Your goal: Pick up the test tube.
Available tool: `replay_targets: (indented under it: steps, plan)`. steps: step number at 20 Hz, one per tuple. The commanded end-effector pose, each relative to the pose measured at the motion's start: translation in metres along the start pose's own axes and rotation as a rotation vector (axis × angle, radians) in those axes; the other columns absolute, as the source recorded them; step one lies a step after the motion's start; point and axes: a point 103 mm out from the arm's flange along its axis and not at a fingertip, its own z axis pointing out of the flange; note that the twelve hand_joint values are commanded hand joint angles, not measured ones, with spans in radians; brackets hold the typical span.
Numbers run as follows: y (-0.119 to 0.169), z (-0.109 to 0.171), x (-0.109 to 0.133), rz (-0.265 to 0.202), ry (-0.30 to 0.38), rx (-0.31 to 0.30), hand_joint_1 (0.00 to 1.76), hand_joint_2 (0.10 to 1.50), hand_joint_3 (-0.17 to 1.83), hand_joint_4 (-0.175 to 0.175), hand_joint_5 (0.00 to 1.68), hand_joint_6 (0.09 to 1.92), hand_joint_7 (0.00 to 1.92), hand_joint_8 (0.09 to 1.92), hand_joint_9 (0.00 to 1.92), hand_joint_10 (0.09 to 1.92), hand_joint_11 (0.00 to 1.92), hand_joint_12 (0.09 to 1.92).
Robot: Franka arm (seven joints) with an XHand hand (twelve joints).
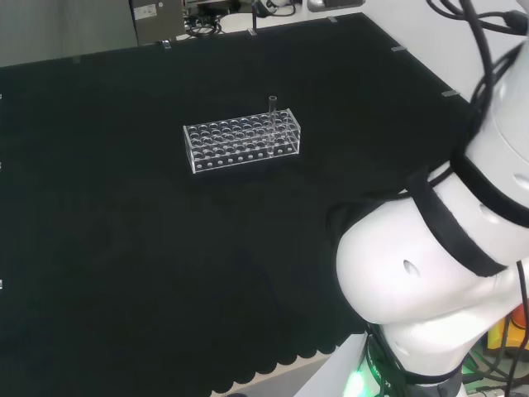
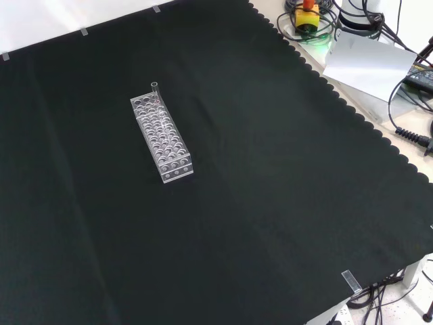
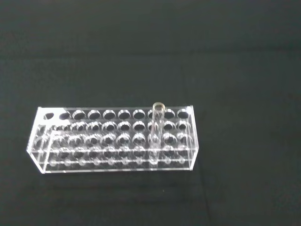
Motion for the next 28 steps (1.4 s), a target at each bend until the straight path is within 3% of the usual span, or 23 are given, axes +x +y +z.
replay_targets:
  steps: [1,9,15,21,26,28]
  plan:
    - [0.035,0.024,-0.009,0.000,-0.001,0.079,0.56,0.91,0.16,-0.074,0.23,0.09,0.13,0.79,0.00,0.88,0.00,1.29]
    - [0.062,0.067,0.000,-0.012,-0.025,0.166,0.56,0.91,0.16,-0.076,0.25,0.09,0.16,0.80,0.01,0.91,0.00,1.30]
    - [0.081,0.100,0.004,0.003,-0.039,0.213,0.56,0.91,0.17,-0.077,0.26,0.09,0.19,0.82,0.02,0.92,0.00,1.31]
    - [0.099,0.120,-0.003,0.022,-0.094,0.262,0.57,0.91,0.17,-0.079,0.28,0.09,0.28,0.84,0.05,0.94,0.00,1.31]
    - [0.109,0.137,-0.011,0.024,-0.075,0.276,0.59,0.90,0.19,-0.080,0.30,0.09,0.40,0.84,0.14,0.93,0.00,1.34]
    - [0.114,0.144,-0.011,0.028,-0.067,0.310,0.59,0.90,0.19,-0.081,0.32,0.09,0.42,0.83,0.18,0.92,0.00,1.36]
